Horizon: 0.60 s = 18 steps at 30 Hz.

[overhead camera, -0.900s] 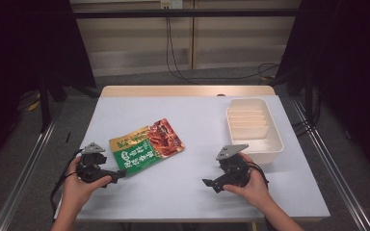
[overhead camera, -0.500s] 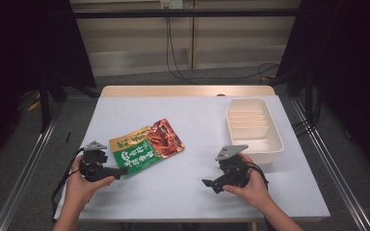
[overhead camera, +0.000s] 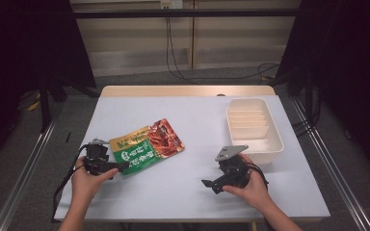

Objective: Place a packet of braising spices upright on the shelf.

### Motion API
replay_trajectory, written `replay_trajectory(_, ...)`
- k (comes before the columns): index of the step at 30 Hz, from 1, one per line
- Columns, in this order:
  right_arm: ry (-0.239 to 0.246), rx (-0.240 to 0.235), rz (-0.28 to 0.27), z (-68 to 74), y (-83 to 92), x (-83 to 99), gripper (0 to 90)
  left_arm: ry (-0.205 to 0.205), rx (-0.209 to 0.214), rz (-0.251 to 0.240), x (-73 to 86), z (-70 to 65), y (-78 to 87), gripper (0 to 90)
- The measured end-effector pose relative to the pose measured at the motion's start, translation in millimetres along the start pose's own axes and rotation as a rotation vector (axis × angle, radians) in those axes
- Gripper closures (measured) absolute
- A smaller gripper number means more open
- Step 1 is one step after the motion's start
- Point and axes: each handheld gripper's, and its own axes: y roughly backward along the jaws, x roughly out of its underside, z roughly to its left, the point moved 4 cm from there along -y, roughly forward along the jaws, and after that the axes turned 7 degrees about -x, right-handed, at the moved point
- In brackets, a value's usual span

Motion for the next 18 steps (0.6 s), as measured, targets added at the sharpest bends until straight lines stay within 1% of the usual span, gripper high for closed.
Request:
replay_trajectory(1, 0.000, 0.000, 0.000, 0.0, 0.0, 0.0, 1.7, -0.011, 0.006, 0.014, 0.2, 0.9, -1.3, 10.0)
replay_trajectory(2, -0.003, 0.003, -0.006, 0.4, -0.3, -0.4, 1.7, 0.007, 0.003, 0.014, 0.4, 0.6, -4.6, 11.3)
replay_trajectory(4, 0.001, 0.012, -0.002, 0.6, -0.1, -1.0, 1.7, 0.018, -0.001, 0.022, 1.0, 2.0, -8.0, 15.4)
replay_trajectory(5, 0.005, 0.010, -0.003, 1.2, -0.8, -1.2, 1.7, 0.030, 0.000, 0.020, 1.1, 2.3, -9.9, 16.6)
replay_trajectory(6, 0.005, 0.010, -0.003, 1.2, -0.8, -1.2, 1.7, 0.028, 0.003, 0.016, 0.9, 3.0, -10.4, 18.0)
replay_trajectory(7, 0.006, 0.007, -0.003, 1.4, -0.7, -1.2, 1.8, 0.039, 0.005, 0.008, 0.2, 3.7, -10.1, 18.0)
replay_trajectory(8, 0.007, 0.000, -0.001, 1.6, -0.9, -0.8, 1.8, 0.054, 0.013, -0.007, -0.5, 2.8, -10.4, 22.4)
replay_trajectory(9, 0.007, 0.002, -0.002, 1.6, -1.2, -0.7, 1.9, 0.042, 0.018, -0.007, -0.9, 3.7, -10.6, 23.5)
replay_trajectory(10, 0.004, -0.001, -0.001, 1.7, -1.2, -0.5, 1.8, 0.042, 0.018, -0.007, -0.9, 3.7, -10.6, 24.6)
replay_trajectory(11, 0.004, -0.001, -0.001, 1.7, -1.2, -0.5, 1.8, 0.051, 0.025, -0.010, -0.9, 2.5, -11.9, 24.6)
replay_trajectory(12, 0.005, 0.003, -0.004, 1.7, -1.3, -0.8, 1.9, 0.052, 0.048, -0.017, -1.6, 1.3, -12.2, 27.1)
replay_trajectory(13, 0.005, 0.003, -0.004, 1.7, -1.3, -0.8, 1.9, 0.052, 0.048, -0.017, -1.6, 1.3, -12.2, 29.7)
replay_trajectory(14, 0.006, 0.003, -0.004, 1.8, -1.2, -1.0, 1.9, 0.057, 0.068, -0.021, -2.0, 0.2, -12.5, 29.7)
replay_trajectory(15, 0.002, 0.009, -0.004, 2.4, -1.1, -1.4, 2.0, 0.068, 0.073, -0.027, -2.2, -1.5, -13.1, 33.4)
replay_trajectory(16, 0.002, 0.009, -0.004, 2.4, -1.1, -1.4, 2.0, 0.059, 0.076, -0.022, -2.1, -1.3, -13.0, 33.4)
replay_trajectory(18, 0.000, 0.009, -0.007, 2.2, -1.2, -1.7, 2.1, 0.067, 0.079, -0.026, -2.6, -1.9, -13.5, 36.5)
